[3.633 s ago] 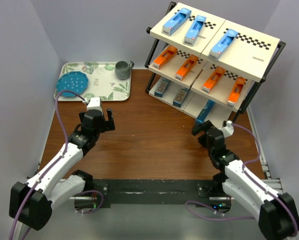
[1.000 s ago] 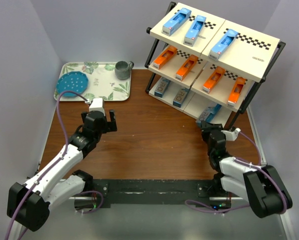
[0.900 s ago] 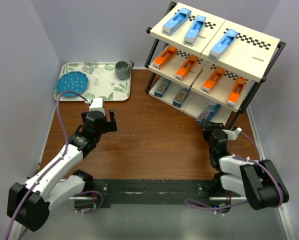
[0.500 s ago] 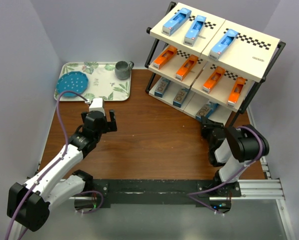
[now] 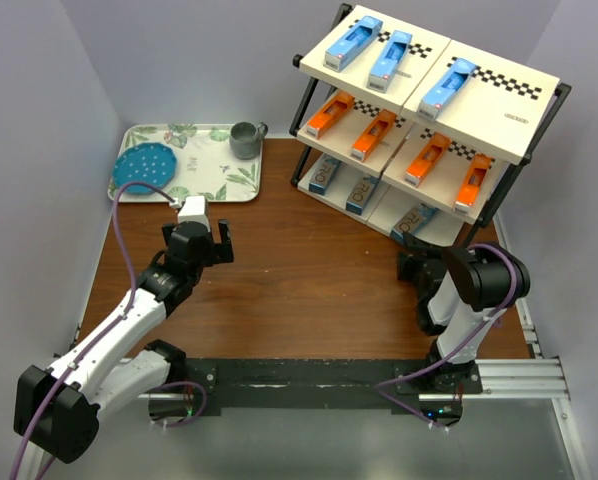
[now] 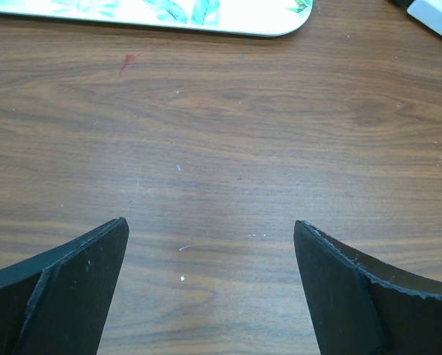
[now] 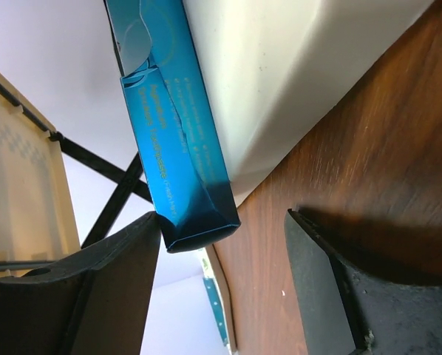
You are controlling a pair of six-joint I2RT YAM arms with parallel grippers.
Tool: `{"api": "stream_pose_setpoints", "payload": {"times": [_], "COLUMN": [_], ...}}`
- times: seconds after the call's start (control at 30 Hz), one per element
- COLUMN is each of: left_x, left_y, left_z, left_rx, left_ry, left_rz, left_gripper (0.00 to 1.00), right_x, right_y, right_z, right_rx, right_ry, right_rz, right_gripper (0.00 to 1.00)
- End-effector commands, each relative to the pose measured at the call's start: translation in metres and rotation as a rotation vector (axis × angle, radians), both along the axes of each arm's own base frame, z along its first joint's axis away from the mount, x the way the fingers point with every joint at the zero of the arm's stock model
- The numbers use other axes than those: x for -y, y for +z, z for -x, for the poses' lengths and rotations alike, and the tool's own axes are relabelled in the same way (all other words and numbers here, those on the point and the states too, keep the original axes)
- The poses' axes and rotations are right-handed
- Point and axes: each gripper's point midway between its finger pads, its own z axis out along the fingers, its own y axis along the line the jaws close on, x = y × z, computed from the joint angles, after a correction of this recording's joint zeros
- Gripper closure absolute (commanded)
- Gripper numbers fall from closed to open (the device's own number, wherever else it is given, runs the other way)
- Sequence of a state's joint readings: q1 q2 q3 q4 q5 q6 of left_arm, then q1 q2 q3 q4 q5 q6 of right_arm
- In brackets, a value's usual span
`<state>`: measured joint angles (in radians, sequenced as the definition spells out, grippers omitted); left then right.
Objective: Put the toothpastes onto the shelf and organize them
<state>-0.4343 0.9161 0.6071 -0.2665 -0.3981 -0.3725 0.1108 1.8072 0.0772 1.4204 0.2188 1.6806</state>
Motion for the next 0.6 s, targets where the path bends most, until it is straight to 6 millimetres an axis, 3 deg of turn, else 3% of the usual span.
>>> {"api": "stream_pose_setpoints", "payload": {"times": [0.0, 0.27, 0.57], "left_x": [-0.001, 0.000, 0.000], "left_y": [0.006, 0.005, 0.004], "left_z": [-0.004, -0.005, -0.004], "left_rx": [0.036, 0.033, 0.030], "left_ry": [0.001, -0.002, -0.002], "left_rz": [-0.017, -0.017, -0.016], "left_gripper": [0.00, 0.00, 0.00], "right_x": [0.010, 0.017, 0.022], "right_y": [0.032, 0.055, 0.053], "right_z": [0.007, 0.013, 0.018], "right_rx": [0.135, 0.202, 0.195], "right_ry": [-0.051, -0.075, -0.087], "right_rz": [-0.013, 0.010, 0.009], "right_gripper": [0.30, 0.30, 0.30]}}
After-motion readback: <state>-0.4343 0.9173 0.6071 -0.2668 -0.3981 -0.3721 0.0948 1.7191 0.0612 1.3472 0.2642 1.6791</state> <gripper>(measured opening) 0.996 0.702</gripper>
